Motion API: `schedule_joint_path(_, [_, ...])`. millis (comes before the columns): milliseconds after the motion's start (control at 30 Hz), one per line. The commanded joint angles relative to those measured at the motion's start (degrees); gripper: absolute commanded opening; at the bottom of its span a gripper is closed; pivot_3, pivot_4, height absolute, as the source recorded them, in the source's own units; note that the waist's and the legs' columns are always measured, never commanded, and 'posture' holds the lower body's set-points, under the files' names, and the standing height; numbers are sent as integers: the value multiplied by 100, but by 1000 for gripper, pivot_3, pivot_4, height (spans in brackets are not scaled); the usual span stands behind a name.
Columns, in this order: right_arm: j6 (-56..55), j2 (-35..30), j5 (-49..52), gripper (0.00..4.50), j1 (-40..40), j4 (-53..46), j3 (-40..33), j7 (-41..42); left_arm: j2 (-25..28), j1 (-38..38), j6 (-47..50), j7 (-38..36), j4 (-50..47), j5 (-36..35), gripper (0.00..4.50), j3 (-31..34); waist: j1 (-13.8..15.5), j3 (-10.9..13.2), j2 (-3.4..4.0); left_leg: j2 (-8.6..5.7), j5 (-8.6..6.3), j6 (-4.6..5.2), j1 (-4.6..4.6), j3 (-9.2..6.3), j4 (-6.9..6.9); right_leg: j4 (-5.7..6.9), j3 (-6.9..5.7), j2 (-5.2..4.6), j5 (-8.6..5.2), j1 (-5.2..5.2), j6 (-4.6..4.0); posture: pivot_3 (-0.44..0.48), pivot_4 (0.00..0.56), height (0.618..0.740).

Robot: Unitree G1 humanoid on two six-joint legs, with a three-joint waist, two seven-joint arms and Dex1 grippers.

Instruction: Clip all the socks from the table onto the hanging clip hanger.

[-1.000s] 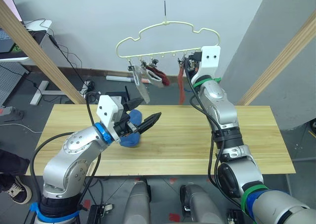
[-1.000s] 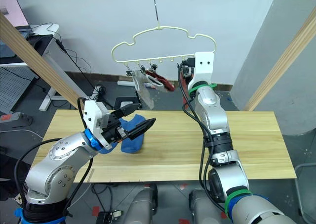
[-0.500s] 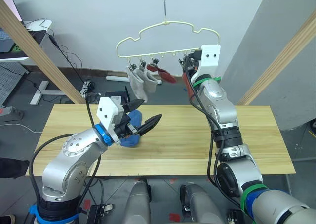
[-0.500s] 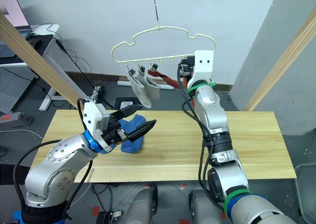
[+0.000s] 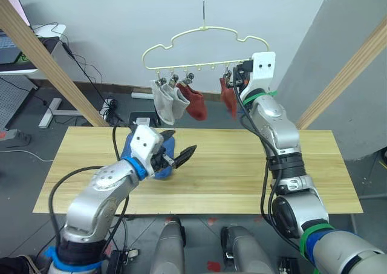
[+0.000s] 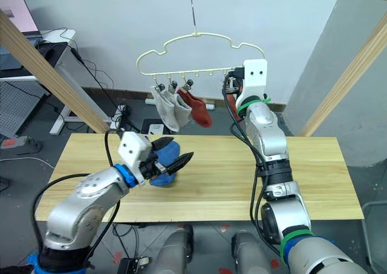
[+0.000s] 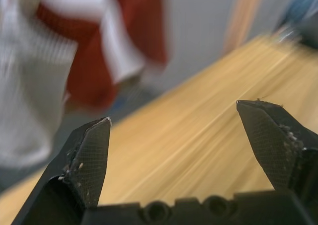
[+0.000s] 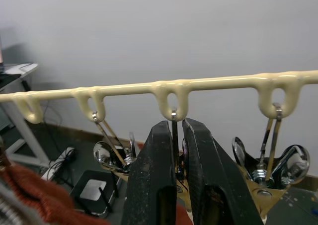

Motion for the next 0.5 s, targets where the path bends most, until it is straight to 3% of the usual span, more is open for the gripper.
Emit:
schedule_joint_path(33, [164,-121,108,9,31,-372,60,267,-116,-384,-480,215,963,762,4500,-358,-6,0,0,1,0,0,0,2,0,0,1,0,0,0,0,74,281,740])
schedule_joint_path(233, [432,-155,168,9,130,-594,-10,268,-606,-1291,-1055,513,3127,1503,4500,-548,-6,0,0,1,-1,1,-3,10,-4,-8,1,0,0,-1,-1,49,278,740])
schedule_joint_path(367, [531,-119,193,9,154,-689,-46,177,-605,-1704,-1395,596,4023,2001,4500,-692,-21,0,0,1,-1,1,-2,11,-4,-5,3,0,1,-2,-1,30,278,740])
schedule_joint_path(500, [604,-133,207,9,195,-792,-89,101,-605,-1918,-1408,608,4422,2066,4500,-479,-22,0,0,0,-1,0,-2,12,-4,-4,3,-1,1,-2,0,30,278,740])
